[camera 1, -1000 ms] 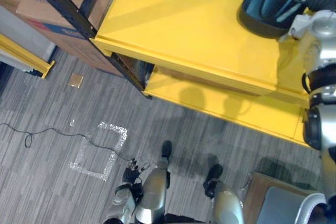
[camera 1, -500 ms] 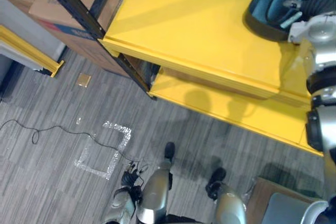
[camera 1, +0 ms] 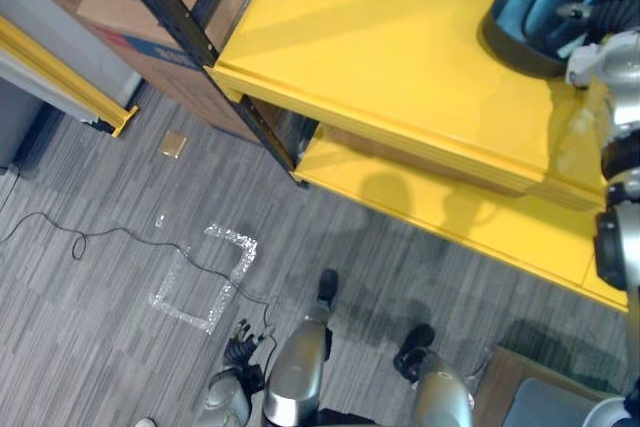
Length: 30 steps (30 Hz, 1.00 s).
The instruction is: Walk over and take plastic housings, then place them on the shelf
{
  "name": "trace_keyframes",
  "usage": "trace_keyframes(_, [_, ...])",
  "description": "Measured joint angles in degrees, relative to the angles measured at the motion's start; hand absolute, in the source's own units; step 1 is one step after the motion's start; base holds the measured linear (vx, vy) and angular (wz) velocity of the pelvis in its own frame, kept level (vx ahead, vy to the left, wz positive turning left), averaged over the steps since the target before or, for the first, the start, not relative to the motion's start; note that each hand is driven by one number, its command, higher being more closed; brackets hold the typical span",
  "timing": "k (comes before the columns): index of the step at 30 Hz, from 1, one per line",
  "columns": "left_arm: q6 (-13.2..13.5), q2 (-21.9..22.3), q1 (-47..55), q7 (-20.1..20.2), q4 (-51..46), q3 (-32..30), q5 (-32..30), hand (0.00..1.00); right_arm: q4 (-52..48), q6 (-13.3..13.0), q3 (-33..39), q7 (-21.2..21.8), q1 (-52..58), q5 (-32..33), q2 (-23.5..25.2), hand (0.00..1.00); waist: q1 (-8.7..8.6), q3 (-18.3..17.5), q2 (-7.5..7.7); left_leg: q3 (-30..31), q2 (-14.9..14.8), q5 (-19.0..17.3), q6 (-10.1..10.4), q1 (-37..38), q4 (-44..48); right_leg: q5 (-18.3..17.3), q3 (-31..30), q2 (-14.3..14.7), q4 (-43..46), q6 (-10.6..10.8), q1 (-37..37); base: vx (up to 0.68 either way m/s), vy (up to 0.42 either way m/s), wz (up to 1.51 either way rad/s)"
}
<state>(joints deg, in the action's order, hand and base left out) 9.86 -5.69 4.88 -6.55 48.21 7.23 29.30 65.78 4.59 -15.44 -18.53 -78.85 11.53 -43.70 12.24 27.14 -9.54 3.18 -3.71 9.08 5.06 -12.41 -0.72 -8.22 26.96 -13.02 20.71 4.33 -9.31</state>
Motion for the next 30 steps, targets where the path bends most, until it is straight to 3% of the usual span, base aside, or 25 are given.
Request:
trace_keyframes(12, [0.07,-0.13,0.64,0.94,-1.56,-0.04,-0.09,0.0,0.28,-4.29,-0.01,-0.15,-0.16,-3.03,-1.24,0.0,1.63,-0.29,-0.42,1.04,-0.32,0.41,0.36,-1.27,0.12,-0.83,1.22,0.04,0.96,-0.21,-0.73,0.0,-0.023,0.05])
trace_keyframes(17, [0.12,-0.13,0.68,1.23,-2.0,-0.06,-0.2,0.0,0.27,-4.75,-0.13,-1.09,-0.17,-5.87,-1.24,0.0,2.13,-0.28,-0.41,1.03,-0.4,0.41,0.37,-1.27,0.12,-0.83,1.22,0.11,0.87,-0.21,-0.7,0.0,0.0,0.0])
trace_keyframes(20, [0.22,-0.13,0.73,1.23,-2.0,-0.1,-0.44,0.0,0.26,-4.77,-0.43,-4.5,-0.4,-7.77,-1.24,0.0,2.49,-0.28,-0.41,1.03,-0.55,0.47,0.45,-1.25,0.12,-0.81,1.21,0.29,0.78,-0.23,-0.67,-0.01,-0.022,0.0])
trace_keyframes(25, [1.45,-0.14,1.41,1.28,-1.98,-0.11,-0.57,0.0,0.02,-5.55,-1.9,-17.46,-3.28,-14.62,-1.24,0.0,2.61,-0.28,-0.41,0.93,-0.83,0.51,0.52,-1.03,-0.08,-0.68,1.14,0.61,0.32,-0.18,-0.49,0.0,-0.023,-0.02])
trace_keyframes(27, [2.17,-0.19,1.72,1.28,-1.96,-0.1,-0.56,0.0,-3.27,-8.4,-1.26,-24.13,-4.05,-17.43,-1.24,0.0,2.58,-0.28,-0.4,0.74,-1.31,0.55,0.58,-0.61,-0.39,-0.09,1.03,1.31,-0.91,-0.33,0.08,0.01,-0.034,-0.08])
trace_keyframes(30, [2.59,-0.19,1.71,1.24,-2.01,-0.06,-0.55,0.0,-11.52,-10.45,0.12,-29.82,-4.11,-21.98,-1.12,0.0,2.52,-0.26,-0.38,0.5,-1.86,0.66,0.74,-0.24,-0.81,0.46,0.87,2.15,-2.07,-0.46,0.51,0.02,-0.045,-0.08])
